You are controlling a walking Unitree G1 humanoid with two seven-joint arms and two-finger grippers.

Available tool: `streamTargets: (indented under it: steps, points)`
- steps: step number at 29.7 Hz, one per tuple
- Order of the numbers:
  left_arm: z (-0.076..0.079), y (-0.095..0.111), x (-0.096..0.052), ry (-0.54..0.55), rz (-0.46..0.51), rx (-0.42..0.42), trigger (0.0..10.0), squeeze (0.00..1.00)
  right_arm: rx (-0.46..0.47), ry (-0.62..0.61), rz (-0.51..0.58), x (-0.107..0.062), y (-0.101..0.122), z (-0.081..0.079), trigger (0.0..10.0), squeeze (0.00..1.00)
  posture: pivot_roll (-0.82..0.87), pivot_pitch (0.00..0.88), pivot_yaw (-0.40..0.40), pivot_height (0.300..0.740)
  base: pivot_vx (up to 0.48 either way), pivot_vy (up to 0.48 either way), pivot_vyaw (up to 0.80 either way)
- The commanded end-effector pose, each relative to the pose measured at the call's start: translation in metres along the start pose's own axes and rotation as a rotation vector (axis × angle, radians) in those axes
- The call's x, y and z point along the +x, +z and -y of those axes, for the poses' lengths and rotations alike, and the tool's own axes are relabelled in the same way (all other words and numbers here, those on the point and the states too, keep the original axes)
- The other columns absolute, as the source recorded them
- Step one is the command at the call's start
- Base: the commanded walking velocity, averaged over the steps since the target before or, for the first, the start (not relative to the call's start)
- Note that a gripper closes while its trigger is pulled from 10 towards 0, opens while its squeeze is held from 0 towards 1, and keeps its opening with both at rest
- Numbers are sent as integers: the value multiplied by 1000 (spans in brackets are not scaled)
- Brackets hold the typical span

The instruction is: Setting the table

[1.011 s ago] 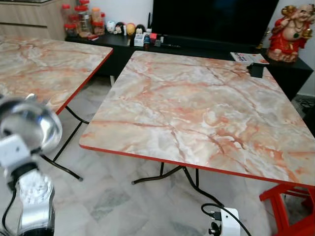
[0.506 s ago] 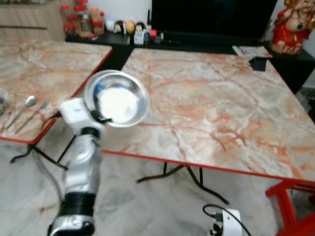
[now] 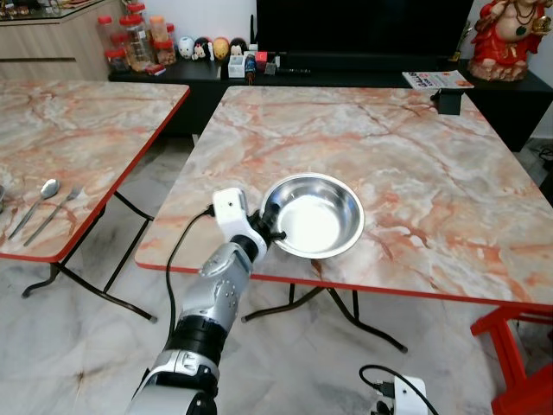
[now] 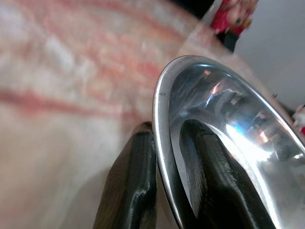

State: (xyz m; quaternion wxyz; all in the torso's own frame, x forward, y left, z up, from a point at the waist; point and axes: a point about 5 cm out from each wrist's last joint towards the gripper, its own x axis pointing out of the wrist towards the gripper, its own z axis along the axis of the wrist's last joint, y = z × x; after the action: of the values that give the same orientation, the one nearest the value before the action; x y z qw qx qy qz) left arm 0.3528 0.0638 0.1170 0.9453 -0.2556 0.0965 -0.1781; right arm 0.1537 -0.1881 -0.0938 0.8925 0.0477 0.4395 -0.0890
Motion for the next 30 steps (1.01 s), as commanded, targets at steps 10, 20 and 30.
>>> streamTargets:
  steps: [10, 20, 30]
  points:
    - [21, -2, 14, -25, 6, -46, 10000, 0, 28, -23, 13, 0, 1, 3, 10000, 0, -48, 0, 31, 740, 0, 0, 0]
    - [8, 8, 14, 32, 82, -71, 10000, 0, 18, -17, 18, 0, 2, 4, 10000, 0, -42, 0, 17, 740, 0, -49, 0]
    - [0, 14, 13, 63, 112, -79, 10000, 0, 42, -19, 39, 1, 7, 5, 10000, 0, -39, 0, 13, 740, 122, -353, -47]
